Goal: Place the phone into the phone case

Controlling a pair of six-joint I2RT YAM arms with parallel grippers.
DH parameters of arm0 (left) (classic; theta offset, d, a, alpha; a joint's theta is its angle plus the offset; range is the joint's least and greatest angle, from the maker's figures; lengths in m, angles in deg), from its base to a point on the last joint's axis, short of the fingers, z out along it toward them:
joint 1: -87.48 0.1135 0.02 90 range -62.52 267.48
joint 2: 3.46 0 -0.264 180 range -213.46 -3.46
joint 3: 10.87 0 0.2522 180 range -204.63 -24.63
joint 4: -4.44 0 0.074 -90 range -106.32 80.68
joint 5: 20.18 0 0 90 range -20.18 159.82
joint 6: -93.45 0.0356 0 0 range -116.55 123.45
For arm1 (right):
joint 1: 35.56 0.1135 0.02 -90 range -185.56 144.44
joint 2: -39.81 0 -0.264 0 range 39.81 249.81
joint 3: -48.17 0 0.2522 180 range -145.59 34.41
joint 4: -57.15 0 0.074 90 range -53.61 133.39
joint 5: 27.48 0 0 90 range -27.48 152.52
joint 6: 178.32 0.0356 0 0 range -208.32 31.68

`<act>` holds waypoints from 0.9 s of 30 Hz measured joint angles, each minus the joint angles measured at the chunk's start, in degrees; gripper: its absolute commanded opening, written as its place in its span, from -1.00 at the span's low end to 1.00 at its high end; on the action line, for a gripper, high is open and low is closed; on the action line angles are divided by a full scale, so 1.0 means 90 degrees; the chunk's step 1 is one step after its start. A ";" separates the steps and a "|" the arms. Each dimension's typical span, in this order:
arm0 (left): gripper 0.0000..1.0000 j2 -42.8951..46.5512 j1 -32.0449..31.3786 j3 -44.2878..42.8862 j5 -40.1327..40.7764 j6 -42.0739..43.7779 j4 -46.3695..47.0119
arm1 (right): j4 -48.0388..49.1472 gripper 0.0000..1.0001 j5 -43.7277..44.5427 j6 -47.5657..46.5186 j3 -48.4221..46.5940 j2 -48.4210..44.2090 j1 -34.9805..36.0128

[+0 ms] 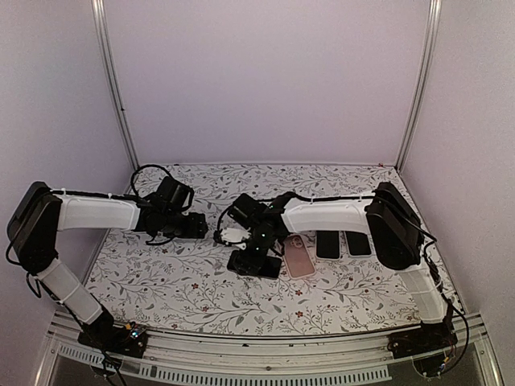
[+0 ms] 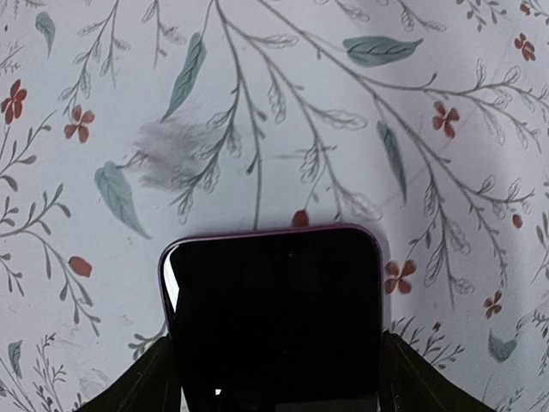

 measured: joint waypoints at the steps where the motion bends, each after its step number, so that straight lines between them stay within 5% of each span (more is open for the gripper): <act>1: 0.48 0.0000 0.0000 0.0000 0.0007 0.0000 0.0000 | -0.0104 0.45 0.0049 0.0085 0.0092 -0.0085 0.0085; 19: 0.48 0.0000 0.0000 0.0112 0.0017 0.0102 -0.0019 | -0.2057 0.92 0.0168 0.1394 0.0848 -0.0792 0.0510; 23: 0.49 0.0000 0.0000 0.0114 0.0007 0.0107 -0.0002 | -0.2215 0.83 0.0231 0.1445 0.0804 -0.0767 0.0510; 27: 0.49 0.0000 0.0000 0.0119 -0.0005 0.0112 0.0005 | -0.2237 0.49 0.0345 0.1450 0.0799 -0.0746 0.0510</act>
